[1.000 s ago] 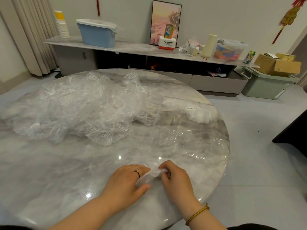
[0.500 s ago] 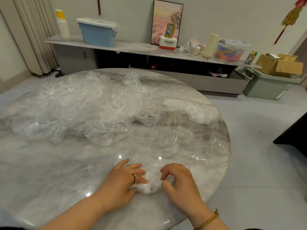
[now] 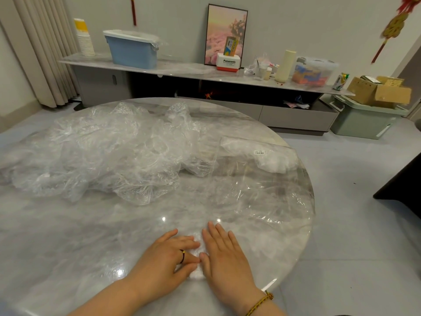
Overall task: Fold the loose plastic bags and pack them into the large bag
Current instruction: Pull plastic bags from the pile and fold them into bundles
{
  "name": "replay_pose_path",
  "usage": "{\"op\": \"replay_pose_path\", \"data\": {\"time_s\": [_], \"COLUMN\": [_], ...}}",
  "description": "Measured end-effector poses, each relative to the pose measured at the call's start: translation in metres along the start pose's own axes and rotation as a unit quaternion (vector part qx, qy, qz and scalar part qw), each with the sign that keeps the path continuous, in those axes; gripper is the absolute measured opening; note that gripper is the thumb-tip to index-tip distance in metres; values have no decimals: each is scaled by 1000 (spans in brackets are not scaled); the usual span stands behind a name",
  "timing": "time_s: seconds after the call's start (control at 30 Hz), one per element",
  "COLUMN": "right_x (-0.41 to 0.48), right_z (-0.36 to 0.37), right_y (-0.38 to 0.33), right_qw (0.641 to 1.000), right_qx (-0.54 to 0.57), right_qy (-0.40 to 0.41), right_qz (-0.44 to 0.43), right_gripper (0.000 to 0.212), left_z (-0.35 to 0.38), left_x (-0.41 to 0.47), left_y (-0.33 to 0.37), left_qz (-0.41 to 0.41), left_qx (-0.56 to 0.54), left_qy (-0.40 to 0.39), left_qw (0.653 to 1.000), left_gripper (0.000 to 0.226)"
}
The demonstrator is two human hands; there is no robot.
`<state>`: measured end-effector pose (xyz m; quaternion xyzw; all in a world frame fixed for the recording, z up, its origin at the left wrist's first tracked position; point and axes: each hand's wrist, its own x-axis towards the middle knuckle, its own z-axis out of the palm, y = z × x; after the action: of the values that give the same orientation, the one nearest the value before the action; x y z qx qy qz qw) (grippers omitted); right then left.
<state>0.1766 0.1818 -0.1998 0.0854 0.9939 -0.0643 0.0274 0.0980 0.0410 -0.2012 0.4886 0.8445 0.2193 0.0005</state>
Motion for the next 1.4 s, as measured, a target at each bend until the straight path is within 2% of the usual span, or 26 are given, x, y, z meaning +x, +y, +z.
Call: {"op": "replay_pose_path", "data": {"time_s": [0.07, 0.13, 0.17, 0.23, 0.3, 0.33, 0.37, 0.4, 0.47, 0.5, 0.57, 0.6, 0.7, 0.8, 0.9, 0.97, 1.0, 1.07, 1.17, 1.3, 1.4], "right_x": [-2, -3, -3, -4, -6, -6, -2, -2, -2, -3, -4, -4, -5, -5, -9, -13, -13, -10, -5, -2, 2], "right_z": [1, 0, -1, -4, -10, -13, -12, -15, -24, -28, -35, -37, -46, -54, -55, -57, -57, -56, -56, -69, -76], "right_y": [1, 2, 2, 1, 5, 6, 8, 9, 10, 11, 11, 12, 14, 10, 3, -6, -8, -11, -5, 13, 33], "right_qw": [1000, 1000, 999, 998, 995, 992, 987, 983, 970, 962, 947, 933, 873, 767, 649, 610, 608, 611, 610, 577, 548], "right_qx": [8, 22, 34, 64, 94, 126, 145, 169, 227, 256, 297, 329, 439, 588, 719, 764, 772, 774, 763, 769, 763], "right_qy": [-18, -15, -14, -22, -10, 9, 65, 75, 76, 87, 107, 117, 145, 134, 72, 10, -8, -6, 40, 110, 179], "right_qz": [-8, -15, -22, -12, 21, 22, 11, 19, 38, 47, 67, 86, 153, 217, 238, 211, 188, 167, 208, 252, 291], "right_gripper": [74, 58, 47, 45, 55, 68, 82, 91, 95, 89, 61, 54, 54, 55, 60, 56, 44, 21, 8, 20, 25], "left_z": [4, 3, 0, -6, -11, -13, -15, -15, -17, -18, -24, -26, -29, -35, -42, -41, -40, -32, -21, -17, -13], "left_x": [0, 1, 1, 2, 3, 5, 6, 7, 11, 12, 12, 12, 14, 21, 28, 30, 32, 35, 38, 45, 53], "left_y": [1, 4, 8, 16, 18, 20, 21, 22, 25, 27, 32, 32, 33, 38, 44, 47, 49, 56, 72, 83, 70], "left_qz": [-17, -39, -60, -123, -180, -203, -214, -220, -233, -240, -264, -276, -304, -312, -308, -313, -318, -324, -306, -282, -264], "left_qx": [-16, -37, -58, -54, -9, 0, 8, 11, 5, -2, -59, -116, -312, -405, -478, -507, -515, -512, -514, -515, -450], "left_qy": [7, 13, 10, -2, -42, -52, -55, -53, -61, -64, -61, -46, 37, 147, 234, 265, 267, 252, 215, 154, 145], "left_qw": [1000, 998, 996, 991, 983, 978, 975, 974, 971, 969, 961, 953, 899, 847, 788, 758, 750, 754, 772, 794, 841], "left_gripper": [26, 28, 40, 73, 88, 90, 89, 86, 81, 78, 71, 66, 53, 50, 47, 48, 47, 45, 42, 41, 31]}}
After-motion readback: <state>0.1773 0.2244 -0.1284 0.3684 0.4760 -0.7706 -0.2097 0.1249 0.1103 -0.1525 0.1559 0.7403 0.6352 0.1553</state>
